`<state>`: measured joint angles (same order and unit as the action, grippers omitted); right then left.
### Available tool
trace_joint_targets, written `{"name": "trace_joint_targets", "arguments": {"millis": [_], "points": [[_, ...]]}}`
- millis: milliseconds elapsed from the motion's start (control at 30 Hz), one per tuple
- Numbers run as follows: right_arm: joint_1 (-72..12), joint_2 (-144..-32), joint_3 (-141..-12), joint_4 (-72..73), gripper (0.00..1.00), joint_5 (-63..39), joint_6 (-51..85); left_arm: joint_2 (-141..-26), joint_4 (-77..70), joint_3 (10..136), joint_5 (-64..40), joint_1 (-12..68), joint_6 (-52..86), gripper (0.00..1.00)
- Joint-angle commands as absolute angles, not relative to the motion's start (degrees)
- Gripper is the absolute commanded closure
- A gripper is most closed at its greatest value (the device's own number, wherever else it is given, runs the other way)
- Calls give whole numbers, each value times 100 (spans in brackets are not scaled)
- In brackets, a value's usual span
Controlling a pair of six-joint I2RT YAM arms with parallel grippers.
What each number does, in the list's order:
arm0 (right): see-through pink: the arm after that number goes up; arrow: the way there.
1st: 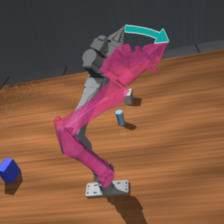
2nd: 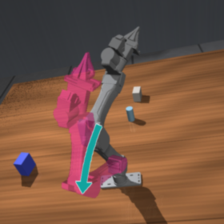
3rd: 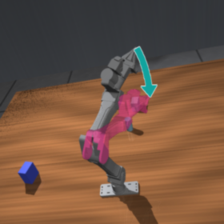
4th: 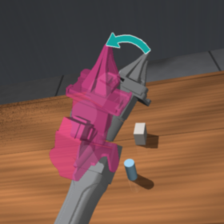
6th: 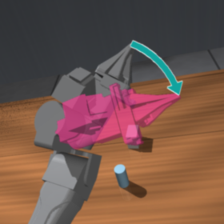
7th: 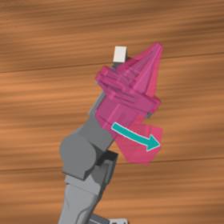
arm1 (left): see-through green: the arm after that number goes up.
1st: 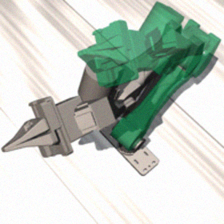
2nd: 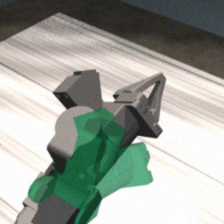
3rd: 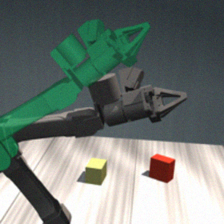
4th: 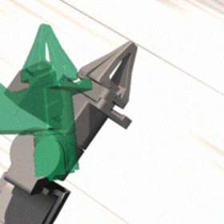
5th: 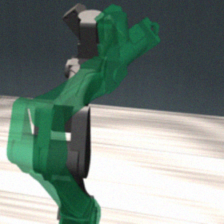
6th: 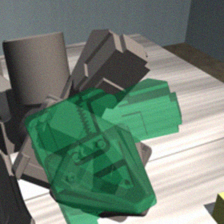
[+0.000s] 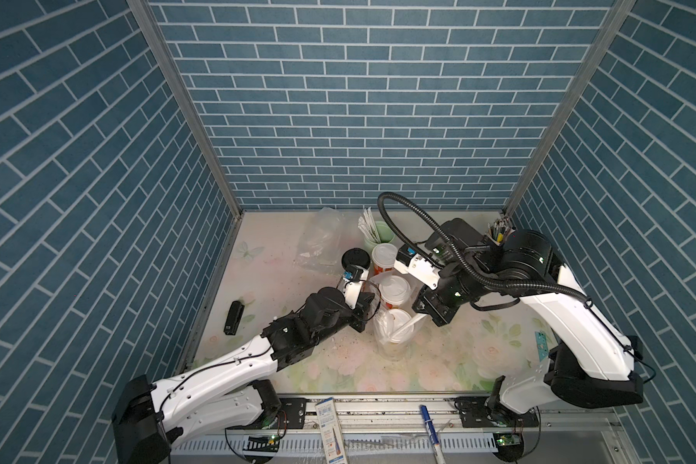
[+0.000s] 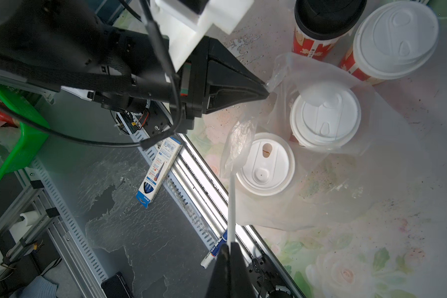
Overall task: Pack milk tea into plastic carrier bags
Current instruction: Place the straw in the plastic carrier bag.
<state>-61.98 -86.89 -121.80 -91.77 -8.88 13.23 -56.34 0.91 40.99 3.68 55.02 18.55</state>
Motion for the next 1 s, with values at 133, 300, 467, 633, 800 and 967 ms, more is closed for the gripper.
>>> {"name": "trace_joint_targets", "arguments": {"millis": [133, 300, 467, 633, 800, 967], "points": [[-6292, -9070, -12419, -9867, 100, -952, 1141, -5613, -81, 4074, 194, 5500, 1845, 100], [-6326, -9347, -12426, -10014, 100, -947, 1029, -5605, -112, 4043, 193, 5519, 1857, 100], [-6341, -9474, -12315, -10042, 100, -997, 984, -5565, -158, 4017, 241, 5520, 1853, 100], [-6346, -9536, -11881, -9893, 100, -1131, 960, -5492, -168, 4017, 317, 5520, 1846, 100], [-6349, -9498, -11421, -9531, 100, -1288, 967, -5427, -121, 3901, 369, 5519, 1840, 100], [-6348, -9392, -10954, -9034, 90, -1504, 1030, -5391, -98, 3867, 381, 5519, 1850, 100]]}}
